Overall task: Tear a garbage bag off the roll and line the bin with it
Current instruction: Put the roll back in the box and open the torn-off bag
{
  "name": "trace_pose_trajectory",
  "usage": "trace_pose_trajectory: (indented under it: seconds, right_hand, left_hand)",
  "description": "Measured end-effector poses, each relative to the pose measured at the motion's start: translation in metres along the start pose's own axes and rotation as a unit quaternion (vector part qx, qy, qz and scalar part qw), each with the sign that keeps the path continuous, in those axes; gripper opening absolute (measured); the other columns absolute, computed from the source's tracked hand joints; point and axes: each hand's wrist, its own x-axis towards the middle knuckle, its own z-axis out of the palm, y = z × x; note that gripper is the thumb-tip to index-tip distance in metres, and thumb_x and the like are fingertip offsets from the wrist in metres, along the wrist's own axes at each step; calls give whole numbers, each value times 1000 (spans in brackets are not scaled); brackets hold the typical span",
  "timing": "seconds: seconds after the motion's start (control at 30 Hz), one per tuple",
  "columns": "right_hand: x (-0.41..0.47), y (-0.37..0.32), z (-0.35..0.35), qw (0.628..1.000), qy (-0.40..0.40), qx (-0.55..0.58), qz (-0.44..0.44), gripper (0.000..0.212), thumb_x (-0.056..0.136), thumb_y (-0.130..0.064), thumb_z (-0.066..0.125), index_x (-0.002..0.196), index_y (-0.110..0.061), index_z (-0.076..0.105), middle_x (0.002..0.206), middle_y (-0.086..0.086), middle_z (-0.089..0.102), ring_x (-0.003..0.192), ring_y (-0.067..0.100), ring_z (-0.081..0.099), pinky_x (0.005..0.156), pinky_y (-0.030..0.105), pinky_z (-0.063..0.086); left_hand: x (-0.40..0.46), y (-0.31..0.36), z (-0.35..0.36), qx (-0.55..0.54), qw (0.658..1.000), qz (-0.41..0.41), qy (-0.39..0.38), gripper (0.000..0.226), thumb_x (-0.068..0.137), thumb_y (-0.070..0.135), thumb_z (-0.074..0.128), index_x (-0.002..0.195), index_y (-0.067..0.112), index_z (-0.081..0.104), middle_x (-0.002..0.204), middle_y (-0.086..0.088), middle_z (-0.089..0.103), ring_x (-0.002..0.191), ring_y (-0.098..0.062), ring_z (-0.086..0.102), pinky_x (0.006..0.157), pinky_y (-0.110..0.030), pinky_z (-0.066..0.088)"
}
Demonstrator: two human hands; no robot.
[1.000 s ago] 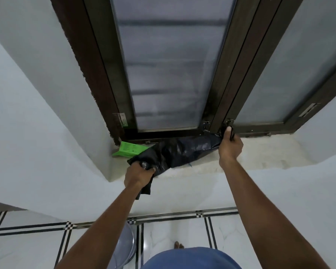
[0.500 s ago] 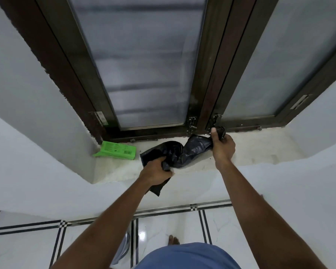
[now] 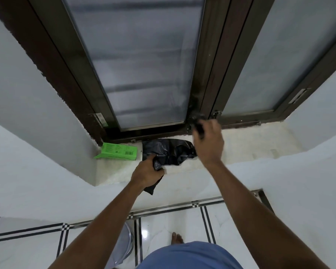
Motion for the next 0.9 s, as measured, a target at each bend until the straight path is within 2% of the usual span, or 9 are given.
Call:
trace_pose_trajectory:
  seconds: [0.17, 0.33, 0.43, 0.5, 0.57, 0.63, 0.73, 0.8, 0.9]
  right_hand:
    - [-47, -50, 34, 976, -175, -45, -123, 37, 90, -31, 84, 121, -15, 73, 114, 7, 64, 105, 30, 65, 81, 43, 61]
    - [-76, -67, 62, 934, -354, -9, -54, 62, 99, -61, 67, 145, -19, 66, 140, 6, 69, 133, 29, 59, 101, 48, 59]
    - [-80, -65, 57, 968, -233, 18, -89, 44, 102, -50, 67, 132, -20, 75, 130, -1, 76, 124, 26, 64, 103, 48, 53]
    - [-83, -62, 50, 986, -159, -13, -49, 33, 105, -44, 62, 126, -22, 74, 128, -3, 75, 124, 25, 62, 105, 48, 49]
    - [-88, -53, 52, 979, -192, -62, -13, 43, 109, -50, 53, 139, -24, 70, 147, 3, 68, 143, 31, 54, 118, 56, 42]
    - [-96, -42, 63, 944, -312, -104, 0, 57, 112, -59, 41, 156, -29, 59, 172, 8, 47, 164, 39, 30, 133, 62, 20]
    - [-94, -30, 72, 894, -418, -155, -35, 63, 115, -60, 26, 170, -33, 39, 185, 8, 19, 172, 39, 2, 135, 63, -3]
    - [-84, -30, 69, 904, -401, -142, -41, 58, 117, -53, 30, 168, -28, 41, 184, 10, 21, 172, 41, 2, 136, 64, -5]
    - [-73, -52, 48, 952, -303, -28, -35, 49, 116, -48, 42, 154, -20, 56, 169, 10, 49, 164, 38, 31, 136, 59, 16]
  left_hand:
    - [-11, -19, -8, -24, 999, -4, 23, 65, 83, 50, 79, 143, 37, 58, 118, -1, 81, 109, -31, 76, 91, -40, 62]
    - [-21, -39, -16, -81, 996, -19, 4, 67, 89, 43, 84, 148, 25, 56, 122, -3, 79, 112, -28, 74, 89, -35, 58]
    - [-25, -49, -20, -125, 991, -46, 21, 57, 88, 43, 88, 131, 21, 58, 105, 0, 76, 97, -25, 74, 80, -35, 58]
    - [-27, -53, -22, -142, 988, -58, 29, 49, 87, 44, 89, 120, 21, 60, 102, 2, 74, 94, -21, 73, 77, -34, 56]
    - [-27, -55, -24, -163, 983, -73, 36, 43, 86, 46, 90, 111, 21, 65, 102, 3, 75, 95, -19, 73, 77, -32, 55]
    - [-28, -55, -26, -213, 972, -93, 30, 37, 86, 46, 90, 102, 19, 72, 97, 2, 78, 93, -21, 74, 77, -32, 57]
    - [-36, -47, -37, -366, 921, -132, -6, 34, 88, 41, 91, 93, 11, 77, 81, 1, 77, 81, -24, 72, 75, -37, 65]
    - [-41, -44, -45, -465, 872, -151, -34, 36, 87, 38, 93, 99, 8, 78, 84, -6, 72, 78, -26, 68, 78, -51, 70]
    - [-47, -32, -59, -548, 822, -149, -45, 33, 93, 31, 89, 112, 6, 77, 85, -6, 71, 69, -21, 67, 67, -44, 66]
